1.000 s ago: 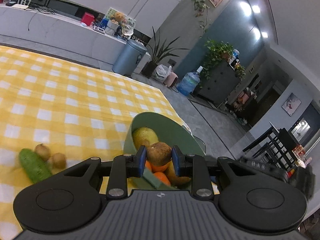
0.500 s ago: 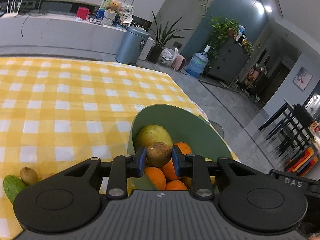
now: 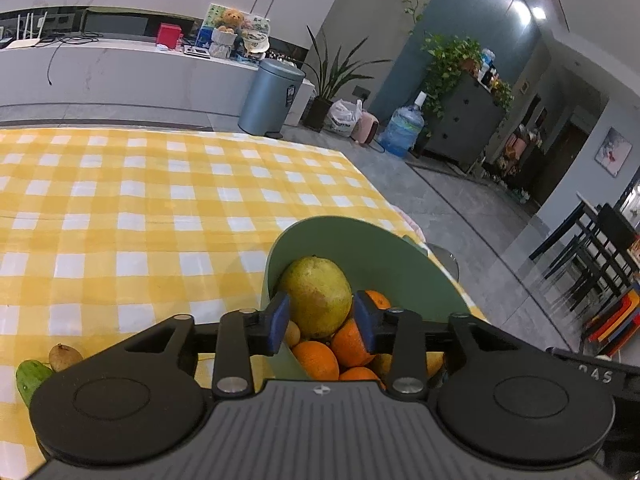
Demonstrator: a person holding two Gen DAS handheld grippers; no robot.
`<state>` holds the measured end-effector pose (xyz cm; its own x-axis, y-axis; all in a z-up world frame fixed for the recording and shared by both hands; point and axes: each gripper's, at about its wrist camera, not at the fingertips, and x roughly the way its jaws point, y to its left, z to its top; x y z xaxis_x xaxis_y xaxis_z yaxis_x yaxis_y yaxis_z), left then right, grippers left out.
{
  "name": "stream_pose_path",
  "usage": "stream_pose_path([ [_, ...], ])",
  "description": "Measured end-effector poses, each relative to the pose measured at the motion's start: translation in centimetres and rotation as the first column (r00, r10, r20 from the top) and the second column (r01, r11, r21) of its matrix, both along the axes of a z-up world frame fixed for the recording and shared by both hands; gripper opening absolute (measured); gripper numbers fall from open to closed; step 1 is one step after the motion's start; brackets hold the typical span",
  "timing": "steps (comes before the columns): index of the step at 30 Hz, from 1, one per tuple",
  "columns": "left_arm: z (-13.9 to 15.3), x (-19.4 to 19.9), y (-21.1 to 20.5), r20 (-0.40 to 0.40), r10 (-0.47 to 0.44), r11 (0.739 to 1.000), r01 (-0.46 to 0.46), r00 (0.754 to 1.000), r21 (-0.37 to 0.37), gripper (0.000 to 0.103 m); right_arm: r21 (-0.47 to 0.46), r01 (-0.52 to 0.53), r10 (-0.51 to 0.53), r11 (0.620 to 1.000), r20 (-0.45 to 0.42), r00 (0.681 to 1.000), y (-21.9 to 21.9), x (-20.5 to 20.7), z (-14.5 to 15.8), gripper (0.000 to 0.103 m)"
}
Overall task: Organize fruits
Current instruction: 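Open the left tool to drop the kiwi in while the right tool releases its fruit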
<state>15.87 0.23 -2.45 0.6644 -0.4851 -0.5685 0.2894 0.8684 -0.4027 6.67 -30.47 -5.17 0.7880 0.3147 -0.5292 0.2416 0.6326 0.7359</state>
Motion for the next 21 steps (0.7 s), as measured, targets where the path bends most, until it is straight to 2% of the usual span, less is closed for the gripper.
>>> stream_pose_path([
  [6, 1.3, -1.3, 1.0, 0.028, 0.016, 1.000, -0.016, 0.999, 0.009, 0.058, -0.029, 0.008, -0.008, 1.000, 0.010, 1.000, 0.1, 0.1, 0.1, 0.029],
  [11, 2.2, -2.2, 2.5, 0.016, 0.012, 0.999, -0.011, 1.000, -0.046, 0.065, -0.029, -0.010, 0.011, 1.000, 0.031, 0.999, 0.6, 0.7, -0.1, 0.031],
  [15, 3.0, -3.1, 3.3, 0.015, 0.041, 0.999, -0.040, 0.999, -0.021, 0.068, -0.021, -0.035, 0.036, 0.999, 0.040, 0.999, 1.3, 1.1, -0.3, 0.037],
  [20, 4.1, -4.3, 4.7, -0.002, 0.088, 0.996, -0.087, 0.996, 0.019, 0.069, -0.007, -0.025, 0.025, 1.000, 0.078, 0.997, 1.4, 0.5, 0.0, 0.039],
  [21, 4.4, -4.6, 5.0, -0.002, 0.097, 0.995, -0.097, 0.995, 0.026, 0.069, -0.008, -0.022, 0.023, 1.000, 0.092, 0.996, 1.4, 0.3, 0.2, 0.042],
])
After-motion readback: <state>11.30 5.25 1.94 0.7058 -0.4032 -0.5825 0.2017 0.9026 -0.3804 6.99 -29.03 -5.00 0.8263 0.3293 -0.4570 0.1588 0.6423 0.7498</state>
